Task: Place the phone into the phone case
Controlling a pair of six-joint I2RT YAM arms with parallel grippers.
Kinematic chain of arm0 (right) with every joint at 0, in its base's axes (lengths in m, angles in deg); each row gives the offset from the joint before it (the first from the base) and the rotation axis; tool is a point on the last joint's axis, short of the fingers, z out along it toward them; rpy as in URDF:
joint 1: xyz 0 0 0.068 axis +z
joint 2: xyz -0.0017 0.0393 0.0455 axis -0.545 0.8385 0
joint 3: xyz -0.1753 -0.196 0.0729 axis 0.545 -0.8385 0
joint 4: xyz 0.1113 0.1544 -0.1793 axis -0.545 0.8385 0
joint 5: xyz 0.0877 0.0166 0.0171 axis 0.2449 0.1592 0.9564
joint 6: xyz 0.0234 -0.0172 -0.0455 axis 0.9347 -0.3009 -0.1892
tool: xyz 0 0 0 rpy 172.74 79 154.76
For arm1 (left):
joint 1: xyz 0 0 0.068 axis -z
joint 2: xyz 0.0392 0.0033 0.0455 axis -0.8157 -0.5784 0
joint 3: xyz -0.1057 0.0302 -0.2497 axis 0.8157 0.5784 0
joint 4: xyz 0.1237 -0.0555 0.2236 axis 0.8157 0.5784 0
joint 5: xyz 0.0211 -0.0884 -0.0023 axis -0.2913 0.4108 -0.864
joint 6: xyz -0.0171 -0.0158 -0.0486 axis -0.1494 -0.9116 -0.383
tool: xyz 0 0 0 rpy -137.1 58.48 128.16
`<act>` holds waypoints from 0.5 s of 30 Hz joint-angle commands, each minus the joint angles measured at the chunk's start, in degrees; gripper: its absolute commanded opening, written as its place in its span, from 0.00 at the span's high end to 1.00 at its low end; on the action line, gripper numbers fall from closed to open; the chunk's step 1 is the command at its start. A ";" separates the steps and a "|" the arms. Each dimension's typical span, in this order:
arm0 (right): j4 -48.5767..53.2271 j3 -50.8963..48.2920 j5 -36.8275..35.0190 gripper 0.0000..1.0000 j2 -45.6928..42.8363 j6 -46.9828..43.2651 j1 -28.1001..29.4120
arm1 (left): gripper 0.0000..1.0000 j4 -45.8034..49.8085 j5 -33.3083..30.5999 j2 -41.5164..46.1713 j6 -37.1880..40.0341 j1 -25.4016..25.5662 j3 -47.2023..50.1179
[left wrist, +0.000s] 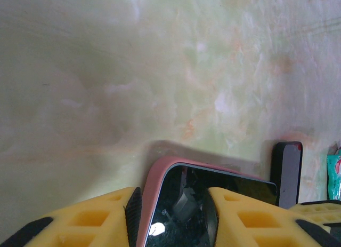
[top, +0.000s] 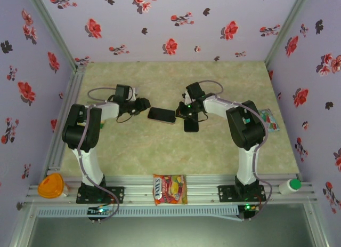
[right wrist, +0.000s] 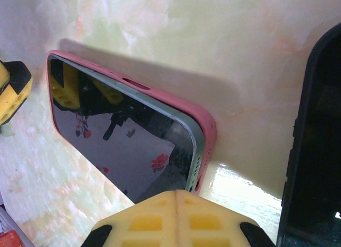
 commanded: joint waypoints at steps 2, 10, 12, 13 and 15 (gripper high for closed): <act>-0.64 1.46 0.95 0.94 1.64 0.74 -0.24 | 0.60 -0.22 -0.52 -0.88 0.53 0.36 0.28; -0.58 1.64 1.12 0.94 2.33 0.83 -0.24 | 0.60 -0.22 -0.47 -0.93 0.49 0.34 0.35; -0.67 1.63 1.24 0.94 2.36 0.89 -0.17 | 0.60 -0.22 -0.49 -0.95 0.44 0.32 0.32; -0.76 1.59 1.22 0.94 2.47 0.96 -0.11 | 0.60 -0.19 -0.43 -1.14 0.44 0.35 0.23; -0.79 1.64 1.32 0.94 2.62 1.02 -0.14 | 0.60 -0.04 -0.40 -1.30 0.55 0.38 0.23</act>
